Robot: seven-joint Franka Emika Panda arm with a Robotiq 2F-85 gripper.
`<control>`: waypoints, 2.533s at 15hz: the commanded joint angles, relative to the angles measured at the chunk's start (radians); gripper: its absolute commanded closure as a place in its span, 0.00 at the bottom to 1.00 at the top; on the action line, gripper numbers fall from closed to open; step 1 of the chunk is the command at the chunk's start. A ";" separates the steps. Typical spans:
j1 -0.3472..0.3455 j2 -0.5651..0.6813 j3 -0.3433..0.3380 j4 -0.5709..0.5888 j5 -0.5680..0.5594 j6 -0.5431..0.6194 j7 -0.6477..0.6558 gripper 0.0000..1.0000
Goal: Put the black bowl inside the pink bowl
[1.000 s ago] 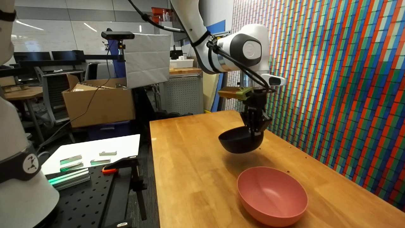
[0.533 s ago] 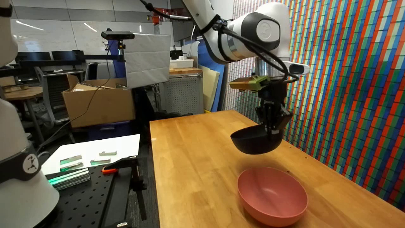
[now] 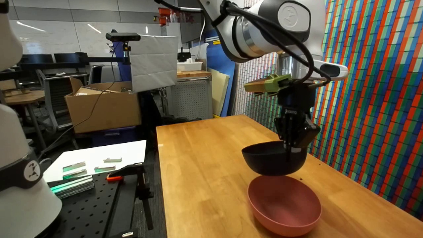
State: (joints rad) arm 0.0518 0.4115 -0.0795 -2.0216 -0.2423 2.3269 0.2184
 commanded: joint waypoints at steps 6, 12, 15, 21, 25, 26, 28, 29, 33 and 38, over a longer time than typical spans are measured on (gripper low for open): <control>-0.054 -0.052 -0.023 -0.092 0.010 -0.006 -0.030 0.95; -0.068 -0.017 -0.014 -0.073 0.032 0.001 -0.046 0.96; -0.071 0.007 -0.015 -0.048 0.043 -0.002 -0.056 0.96; -0.076 0.044 -0.027 0.012 0.036 -0.009 -0.048 0.96; -0.087 0.077 -0.026 0.040 0.045 -0.009 -0.055 0.95; -0.089 0.085 -0.024 0.044 0.048 -0.009 -0.057 0.95; -0.090 0.104 -0.022 0.050 0.054 -0.011 -0.060 0.91; -0.091 0.112 -0.019 0.052 0.059 -0.013 -0.064 0.68; -0.089 0.136 -0.017 0.060 0.070 -0.017 -0.073 0.42; -0.075 0.106 -0.012 0.051 0.067 -0.025 -0.084 0.04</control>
State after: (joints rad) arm -0.0302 0.5362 -0.0968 -1.9896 -0.1895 2.3236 0.1665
